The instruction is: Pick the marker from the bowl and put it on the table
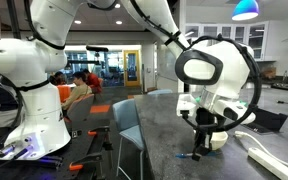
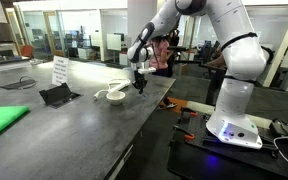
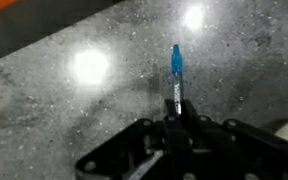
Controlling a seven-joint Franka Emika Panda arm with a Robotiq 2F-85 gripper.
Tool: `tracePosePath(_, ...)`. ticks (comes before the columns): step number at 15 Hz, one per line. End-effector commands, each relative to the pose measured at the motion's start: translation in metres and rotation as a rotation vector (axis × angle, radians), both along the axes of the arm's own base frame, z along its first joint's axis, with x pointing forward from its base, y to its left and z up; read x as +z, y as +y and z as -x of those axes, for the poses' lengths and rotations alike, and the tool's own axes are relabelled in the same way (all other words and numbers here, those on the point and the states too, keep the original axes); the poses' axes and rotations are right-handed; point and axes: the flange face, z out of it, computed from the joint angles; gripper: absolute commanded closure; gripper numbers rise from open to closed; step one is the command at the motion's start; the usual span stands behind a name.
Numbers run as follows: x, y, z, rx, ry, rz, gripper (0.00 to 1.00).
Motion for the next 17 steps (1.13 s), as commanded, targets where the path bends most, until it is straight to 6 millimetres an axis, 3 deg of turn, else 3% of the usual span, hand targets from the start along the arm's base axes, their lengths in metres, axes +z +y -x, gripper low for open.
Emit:
tracePosePath(1,-0.005,0.001,-0.002,-0.040,0.023,0.052,0.62)
tracePosePath(4,-0.006,0.000,-0.009,-0.064,-0.045,0.093,0.42)
tracePosePath(5,0.032,0.012,-0.016,-0.078,-0.127,0.087,0.33)
tracePosePath(9,0.104,0.048,-0.026,0.002,-0.334,0.139,0.03)
tracePosePath(12,0.149,0.077,-0.015,0.072,-0.334,0.156,0.00)
tracePosePath(17,0.170,0.102,0.012,0.167,-0.276,0.110,0.00)
